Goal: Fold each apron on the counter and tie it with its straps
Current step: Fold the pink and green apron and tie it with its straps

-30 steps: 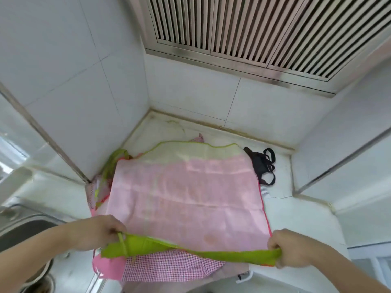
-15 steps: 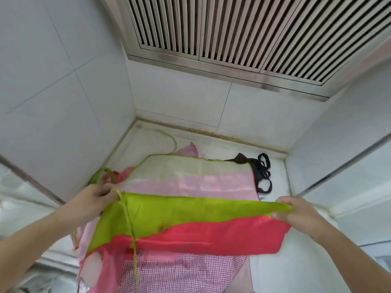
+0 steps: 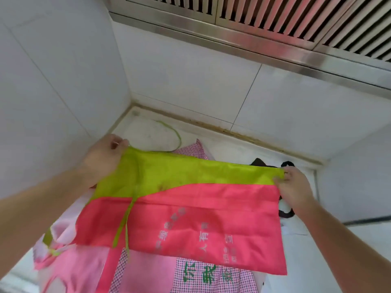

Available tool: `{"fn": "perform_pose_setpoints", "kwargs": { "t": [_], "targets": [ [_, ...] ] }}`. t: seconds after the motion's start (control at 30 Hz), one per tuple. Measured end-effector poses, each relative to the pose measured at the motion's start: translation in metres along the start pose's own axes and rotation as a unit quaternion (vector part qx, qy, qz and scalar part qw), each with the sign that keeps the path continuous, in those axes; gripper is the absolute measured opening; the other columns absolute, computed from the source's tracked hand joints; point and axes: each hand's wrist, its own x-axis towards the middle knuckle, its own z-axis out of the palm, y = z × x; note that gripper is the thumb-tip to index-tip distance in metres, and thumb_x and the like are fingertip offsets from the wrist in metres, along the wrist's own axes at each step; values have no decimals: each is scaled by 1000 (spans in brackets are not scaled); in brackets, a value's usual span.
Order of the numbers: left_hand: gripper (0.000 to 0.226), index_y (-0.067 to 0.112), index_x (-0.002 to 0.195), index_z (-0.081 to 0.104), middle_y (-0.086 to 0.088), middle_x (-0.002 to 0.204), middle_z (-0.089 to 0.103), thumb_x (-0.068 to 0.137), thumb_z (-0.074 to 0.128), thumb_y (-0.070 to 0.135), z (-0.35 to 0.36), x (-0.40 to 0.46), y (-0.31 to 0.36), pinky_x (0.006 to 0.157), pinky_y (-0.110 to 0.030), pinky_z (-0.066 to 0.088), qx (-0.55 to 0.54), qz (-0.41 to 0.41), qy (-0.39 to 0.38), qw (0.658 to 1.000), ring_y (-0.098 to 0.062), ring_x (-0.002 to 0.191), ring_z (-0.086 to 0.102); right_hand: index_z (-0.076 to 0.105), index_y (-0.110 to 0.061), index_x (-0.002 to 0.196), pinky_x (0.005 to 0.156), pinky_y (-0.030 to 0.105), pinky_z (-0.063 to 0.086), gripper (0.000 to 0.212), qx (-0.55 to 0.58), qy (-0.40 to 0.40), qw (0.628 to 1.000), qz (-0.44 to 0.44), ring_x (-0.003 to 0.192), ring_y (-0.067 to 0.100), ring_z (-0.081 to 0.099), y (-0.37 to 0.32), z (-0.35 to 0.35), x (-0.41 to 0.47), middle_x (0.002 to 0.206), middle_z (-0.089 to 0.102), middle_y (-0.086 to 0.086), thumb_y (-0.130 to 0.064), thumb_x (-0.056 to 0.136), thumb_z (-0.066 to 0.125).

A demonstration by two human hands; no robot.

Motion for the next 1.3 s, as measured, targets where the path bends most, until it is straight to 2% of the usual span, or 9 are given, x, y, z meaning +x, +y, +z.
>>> {"fn": "perform_pose_setpoints", "kwargs": {
  "t": [0.13,0.23,0.4,0.7,0.8,0.93,1.07,1.17,1.3],
  "targets": [
    [42,8,129,63,-15,122,67,95,72,31,24,-10,-21,102,-45,49,97,78,-17,992,-35,113,63,49,-5,118,70,33,44,29,-80,23,996,34,86,24,62,19,21,-24,98,62,3,-11,95,66],
    [32,10,117,67,-11,112,64,87,80,14,32,-36,-47,96,-43,51,145,123,-92,978,-33,103,67,47,-9,96,52,31,43,17,-128,-29,984,122,71,30,63,55,36,-64,95,62,15,-15,87,60],
    [56,11,117,61,-14,114,58,71,81,34,24,-73,-85,89,-55,51,235,172,-46,956,-41,103,57,54,-4,106,72,39,46,51,-139,-54,963,223,85,34,63,96,36,-118,95,65,14,-43,85,78],
    [95,10,147,42,-14,137,42,60,79,23,-22,-115,-114,101,-47,49,264,95,-161,946,-42,130,49,65,-7,82,52,33,49,13,-94,-18,983,160,46,29,63,110,1,-162,55,66,12,1,89,72],
    [86,22,148,28,-5,123,64,74,73,17,-30,-122,-105,81,-35,50,255,56,-227,938,-27,115,67,64,-7,94,67,41,53,8,-113,94,975,168,66,36,67,110,-18,-170,71,67,16,-1,90,67],
    [63,25,133,50,8,88,70,73,68,28,-27,-129,-114,72,-32,52,189,47,-263,945,-22,85,71,42,6,136,96,58,46,55,-177,142,942,249,117,56,52,98,-21,-183,133,46,33,-4,86,62],
    [31,33,102,70,10,106,71,90,74,4,-11,-147,-114,91,-33,51,24,38,-182,982,-17,104,67,60,3,114,82,54,55,44,-350,104,931,14,98,47,59,69,28,-217,112,55,27,-12,74,70],
    [28,30,103,68,3,98,73,86,83,13,-1,-160,-117,86,-35,57,-33,-33,-172,984,-20,95,71,69,-7,92,61,31,53,34,-178,-172,959,136,75,32,74,38,84,-264,81,72,9,-40,98,62],
    [34,25,97,57,10,88,65,82,86,33,-2,-185,-103,69,-29,47,87,-23,-184,979,-11,80,61,67,3,117,67,37,60,46,335,-285,804,400,82,35,77,12,156,-293,103,78,21,-39,98,70]
  ]
}}
